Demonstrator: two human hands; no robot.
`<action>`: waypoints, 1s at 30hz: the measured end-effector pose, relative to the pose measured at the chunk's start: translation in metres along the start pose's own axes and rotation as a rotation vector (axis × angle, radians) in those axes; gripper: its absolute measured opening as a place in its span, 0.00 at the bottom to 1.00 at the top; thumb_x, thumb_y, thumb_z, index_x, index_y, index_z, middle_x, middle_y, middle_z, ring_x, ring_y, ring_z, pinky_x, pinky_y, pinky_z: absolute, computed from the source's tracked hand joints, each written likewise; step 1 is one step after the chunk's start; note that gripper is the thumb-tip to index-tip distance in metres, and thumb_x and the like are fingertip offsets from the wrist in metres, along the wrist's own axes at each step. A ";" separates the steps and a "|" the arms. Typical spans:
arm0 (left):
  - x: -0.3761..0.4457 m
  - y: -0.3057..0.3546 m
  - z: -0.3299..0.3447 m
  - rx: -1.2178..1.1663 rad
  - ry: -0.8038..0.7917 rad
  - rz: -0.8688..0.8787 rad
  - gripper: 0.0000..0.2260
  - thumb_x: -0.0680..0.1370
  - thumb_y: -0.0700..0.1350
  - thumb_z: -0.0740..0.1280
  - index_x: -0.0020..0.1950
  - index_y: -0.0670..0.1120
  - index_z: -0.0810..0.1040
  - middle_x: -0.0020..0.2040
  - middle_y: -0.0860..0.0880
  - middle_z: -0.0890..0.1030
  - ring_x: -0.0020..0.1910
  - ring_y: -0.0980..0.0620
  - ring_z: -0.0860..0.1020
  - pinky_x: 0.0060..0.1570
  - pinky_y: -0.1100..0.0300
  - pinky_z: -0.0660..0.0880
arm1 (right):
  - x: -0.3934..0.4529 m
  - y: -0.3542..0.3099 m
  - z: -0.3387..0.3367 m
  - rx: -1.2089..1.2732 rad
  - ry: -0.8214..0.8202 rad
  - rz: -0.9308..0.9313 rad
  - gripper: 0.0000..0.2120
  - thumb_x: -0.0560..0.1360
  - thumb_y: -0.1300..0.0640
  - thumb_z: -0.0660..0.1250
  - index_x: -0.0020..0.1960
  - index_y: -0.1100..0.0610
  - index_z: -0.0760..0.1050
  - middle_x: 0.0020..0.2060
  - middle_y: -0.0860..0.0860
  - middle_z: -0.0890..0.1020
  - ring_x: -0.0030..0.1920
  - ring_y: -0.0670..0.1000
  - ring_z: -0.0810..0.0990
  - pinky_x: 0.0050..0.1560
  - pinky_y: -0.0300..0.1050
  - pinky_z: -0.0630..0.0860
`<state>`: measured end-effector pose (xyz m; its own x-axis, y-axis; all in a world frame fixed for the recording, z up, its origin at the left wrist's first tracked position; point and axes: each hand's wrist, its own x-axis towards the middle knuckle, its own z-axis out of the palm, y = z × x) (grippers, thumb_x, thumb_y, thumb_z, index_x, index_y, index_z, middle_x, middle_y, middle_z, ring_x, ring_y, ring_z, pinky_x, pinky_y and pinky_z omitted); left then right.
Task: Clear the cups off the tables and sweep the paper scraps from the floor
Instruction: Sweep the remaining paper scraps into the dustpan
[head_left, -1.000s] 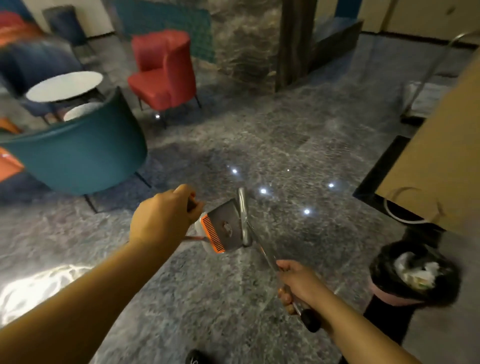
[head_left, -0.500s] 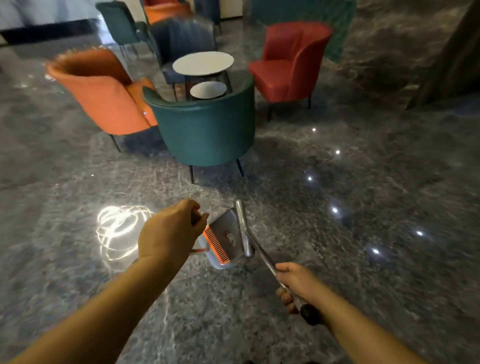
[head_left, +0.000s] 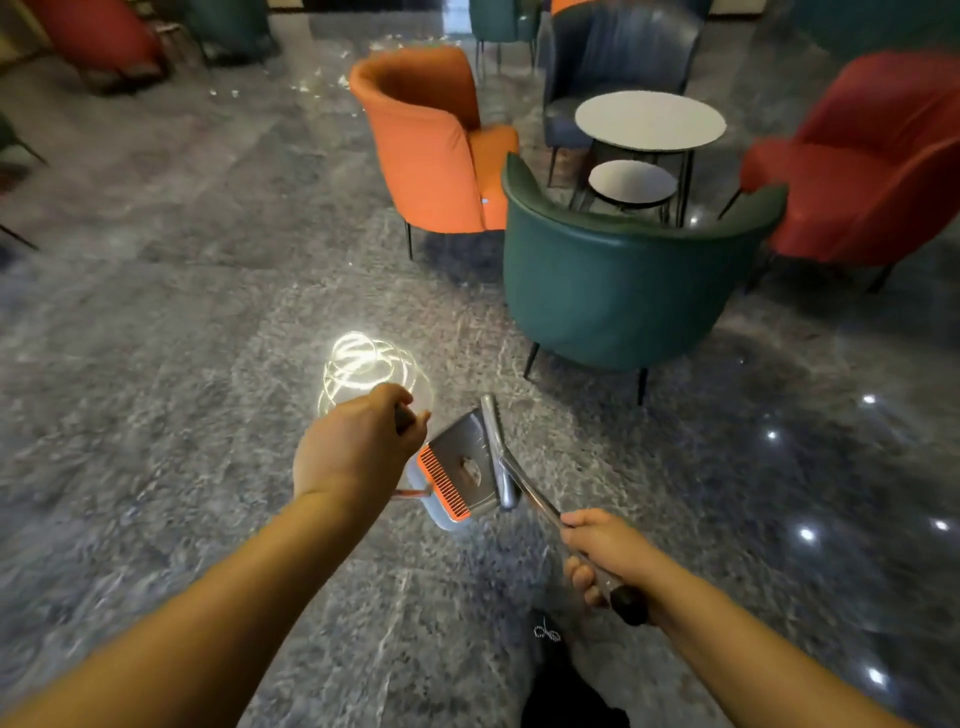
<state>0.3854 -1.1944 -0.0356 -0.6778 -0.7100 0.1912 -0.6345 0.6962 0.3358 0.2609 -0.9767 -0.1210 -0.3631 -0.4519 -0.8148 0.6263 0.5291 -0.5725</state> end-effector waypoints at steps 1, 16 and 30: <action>0.018 -0.003 0.003 0.012 0.001 -0.027 0.13 0.77 0.58 0.67 0.57 0.52 0.78 0.43 0.49 0.83 0.40 0.44 0.79 0.33 0.59 0.63 | 0.015 -0.020 0.001 -0.025 -0.012 0.006 0.10 0.82 0.62 0.54 0.60 0.54 0.67 0.30 0.55 0.68 0.16 0.45 0.65 0.20 0.31 0.63; 0.222 -0.118 0.008 -0.044 0.210 -0.420 0.11 0.76 0.57 0.68 0.53 0.53 0.80 0.41 0.51 0.84 0.40 0.44 0.80 0.33 0.60 0.64 | 0.186 -0.275 0.110 -0.419 -0.198 -0.062 0.11 0.82 0.61 0.53 0.63 0.58 0.66 0.22 0.54 0.69 0.20 0.50 0.65 0.23 0.36 0.61; 0.473 -0.271 -0.001 -0.178 0.058 -0.494 0.07 0.73 0.60 0.68 0.41 0.61 0.72 0.33 0.62 0.73 0.35 0.57 0.73 0.32 0.62 0.65 | 0.342 -0.460 0.277 -0.539 -0.247 -0.047 0.22 0.82 0.61 0.56 0.75 0.58 0.59 0.27 0.57 0.73 0.23 0.52 0.69 0.22 0.39 0.66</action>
<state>0.2370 -1.7189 -0.0356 -0.2891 -0.9571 0.0201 -0.7968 0.2522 0.5491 0.0397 -1.5734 -0.1117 -0.1704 -0.6030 -0.7794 0.1517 0.7654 -0.6254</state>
